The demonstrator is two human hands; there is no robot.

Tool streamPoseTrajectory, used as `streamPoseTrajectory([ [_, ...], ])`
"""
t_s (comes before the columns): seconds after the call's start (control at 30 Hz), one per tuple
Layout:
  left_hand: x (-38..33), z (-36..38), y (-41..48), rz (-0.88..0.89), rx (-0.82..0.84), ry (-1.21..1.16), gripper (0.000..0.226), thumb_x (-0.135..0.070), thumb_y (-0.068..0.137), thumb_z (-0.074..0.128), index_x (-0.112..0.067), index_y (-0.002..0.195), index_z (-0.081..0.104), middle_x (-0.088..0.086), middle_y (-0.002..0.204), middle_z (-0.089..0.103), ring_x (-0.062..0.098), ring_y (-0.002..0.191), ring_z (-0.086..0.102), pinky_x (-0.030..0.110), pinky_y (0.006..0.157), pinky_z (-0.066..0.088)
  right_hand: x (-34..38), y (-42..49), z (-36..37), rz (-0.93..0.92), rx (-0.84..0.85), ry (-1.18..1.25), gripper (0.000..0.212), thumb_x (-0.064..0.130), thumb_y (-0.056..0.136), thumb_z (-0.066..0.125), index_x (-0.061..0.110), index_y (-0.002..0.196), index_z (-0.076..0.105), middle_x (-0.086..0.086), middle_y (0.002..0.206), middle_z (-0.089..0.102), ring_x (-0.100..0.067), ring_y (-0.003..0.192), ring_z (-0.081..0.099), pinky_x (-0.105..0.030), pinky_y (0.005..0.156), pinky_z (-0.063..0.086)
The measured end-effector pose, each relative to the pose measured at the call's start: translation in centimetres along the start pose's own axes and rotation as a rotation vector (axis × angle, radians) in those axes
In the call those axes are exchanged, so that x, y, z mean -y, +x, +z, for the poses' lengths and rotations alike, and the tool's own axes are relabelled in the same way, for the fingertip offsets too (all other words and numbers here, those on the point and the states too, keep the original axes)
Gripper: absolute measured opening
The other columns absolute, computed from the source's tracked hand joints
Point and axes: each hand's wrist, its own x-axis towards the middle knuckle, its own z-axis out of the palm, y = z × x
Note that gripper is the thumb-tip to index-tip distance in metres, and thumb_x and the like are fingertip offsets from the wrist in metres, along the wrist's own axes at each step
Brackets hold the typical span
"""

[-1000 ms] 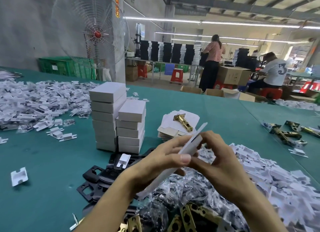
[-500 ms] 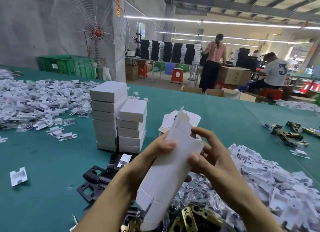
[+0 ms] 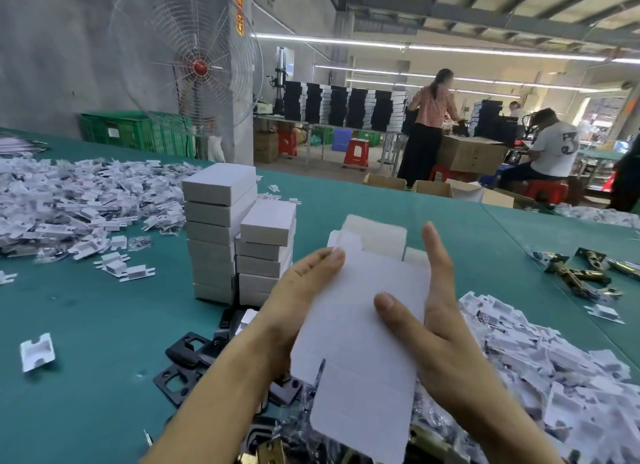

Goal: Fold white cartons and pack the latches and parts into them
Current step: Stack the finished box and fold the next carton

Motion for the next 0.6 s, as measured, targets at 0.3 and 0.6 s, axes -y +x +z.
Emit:
streamPoseTrajectory([
  [0.3,2.2,0.4,0.4,0.198,-0.009,0.673,0.087,-0.034,0.061,0.080,-0.048,0.137,0.041,-0.021,0.127,0.060,0.004,0.115,0.062,0.027,0.090,0.056,-1.4,0.2,-1.2,-0.041,-0.050,-0.602,0.062,0.018,0.088,0.070,0.056,0.126,0.039,0.049,0.122,0.045,0.016,0.112,0.050,-0.005,0.087,0.041],
  [0.6,4.1,2.7,-0.1,0.304,-0.137,1.131,0.151,-0.060,0.047,0.083,-0.060,0.127,-0.045,-0.026,0.137,0.016,0.007,0.138,0.032,0.038,0.110,0.041,-0.9,0.4,-0.3,-0.109,-0.333,-0.393,0.043,-0.002,0.077,0.077,0.031,0.101,0.064,0.027,0.099,0.066,0.004,0.095,0.063,-0.010,0.081,0.046],
])
